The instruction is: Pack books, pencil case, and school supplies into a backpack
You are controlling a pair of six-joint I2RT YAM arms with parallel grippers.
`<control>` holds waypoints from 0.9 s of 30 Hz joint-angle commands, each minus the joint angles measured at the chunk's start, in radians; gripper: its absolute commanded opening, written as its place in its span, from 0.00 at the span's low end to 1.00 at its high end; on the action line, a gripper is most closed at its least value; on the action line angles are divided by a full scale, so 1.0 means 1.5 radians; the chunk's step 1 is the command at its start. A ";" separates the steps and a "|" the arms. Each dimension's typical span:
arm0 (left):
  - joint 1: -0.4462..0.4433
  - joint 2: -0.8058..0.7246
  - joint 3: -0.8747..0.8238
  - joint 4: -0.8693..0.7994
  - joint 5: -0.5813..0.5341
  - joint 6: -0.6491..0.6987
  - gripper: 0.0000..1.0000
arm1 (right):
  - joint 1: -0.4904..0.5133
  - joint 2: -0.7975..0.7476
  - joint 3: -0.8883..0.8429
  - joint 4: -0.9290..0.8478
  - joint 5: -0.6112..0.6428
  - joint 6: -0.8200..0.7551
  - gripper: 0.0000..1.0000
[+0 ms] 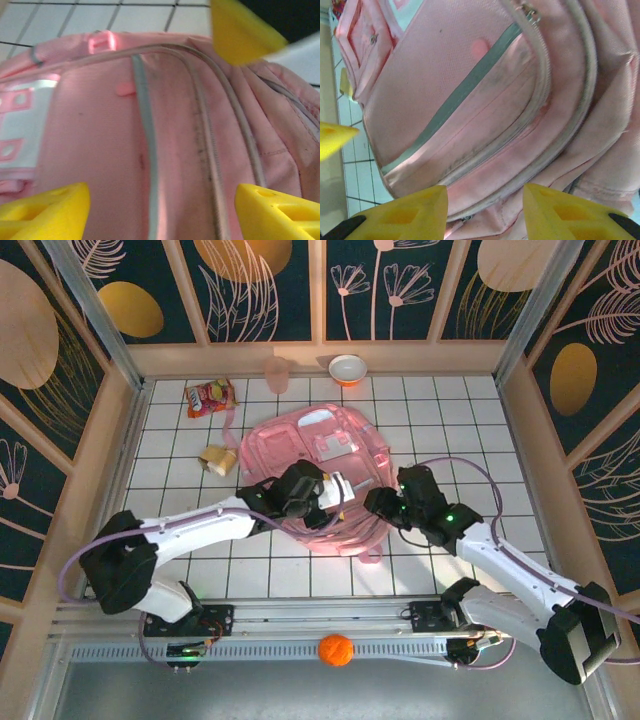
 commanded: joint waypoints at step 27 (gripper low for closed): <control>0.020 -0.065 0.031 0.115 -0.069 -0.224 0.00 | -0.020 -0.115 0.006 0.006 -0.035 -0.110 0.44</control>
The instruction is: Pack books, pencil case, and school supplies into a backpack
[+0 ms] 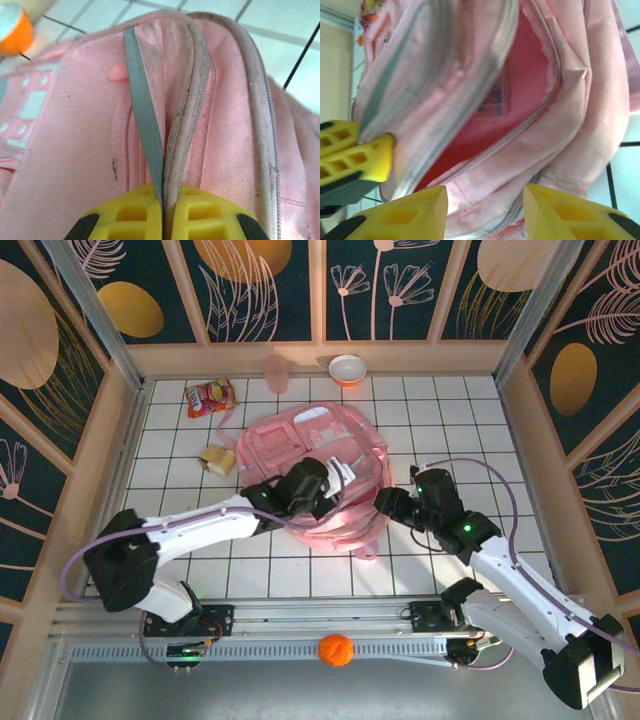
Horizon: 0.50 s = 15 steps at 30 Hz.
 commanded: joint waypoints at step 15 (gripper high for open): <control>0.053 -0.066 -0.001 0.116 0.121 -0.090 0.00 | 0.049 0.058 -0.039 0.310 -0.006 0.267 0.48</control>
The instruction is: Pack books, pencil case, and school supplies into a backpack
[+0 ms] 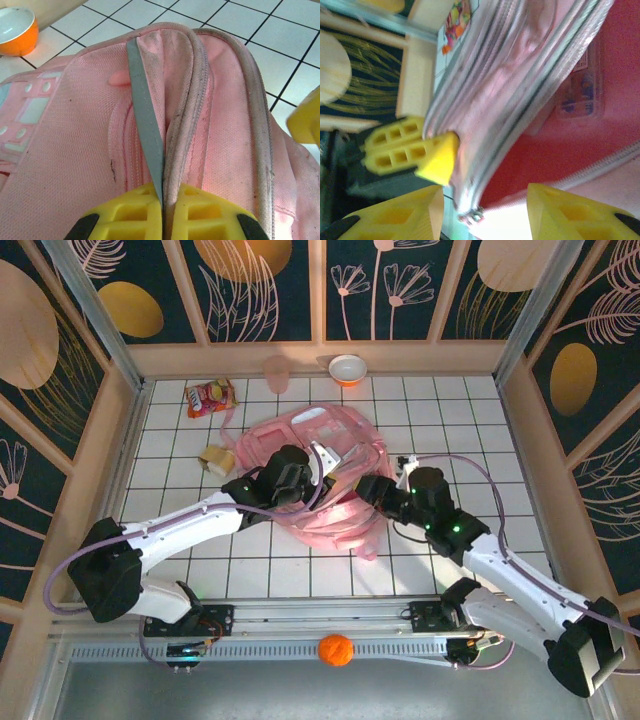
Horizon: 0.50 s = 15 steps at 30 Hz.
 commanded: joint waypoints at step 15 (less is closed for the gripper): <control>0.004 -0.031 -0.005 0.093 0.024 -0.038 0.00 | -0.017 0.197 0.034 0.274 -0.009 0.136 0.15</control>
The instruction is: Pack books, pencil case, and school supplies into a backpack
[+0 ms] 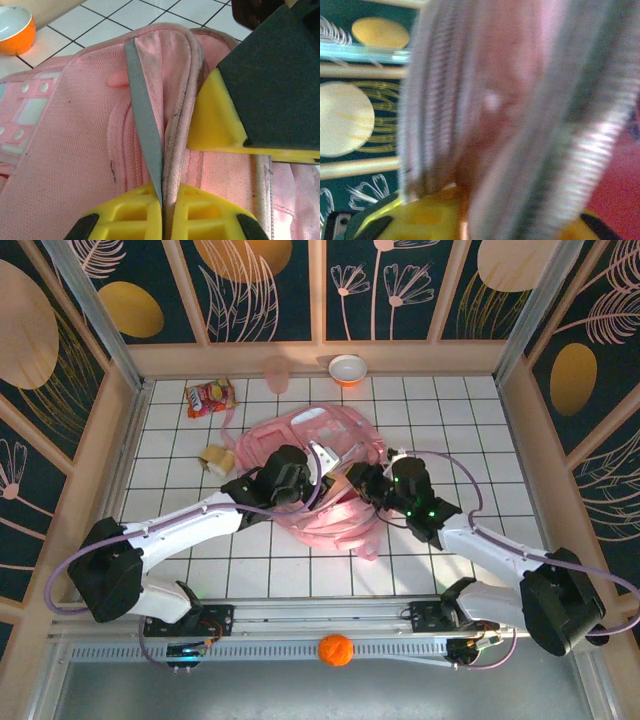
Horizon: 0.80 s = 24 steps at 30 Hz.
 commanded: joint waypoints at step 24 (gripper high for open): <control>0.025 0.014 -0.008 -0.002 -0.050 -0.085 0.32 | -0.004 -0.012 0.057 0.028 -0.028 -0.073 0.05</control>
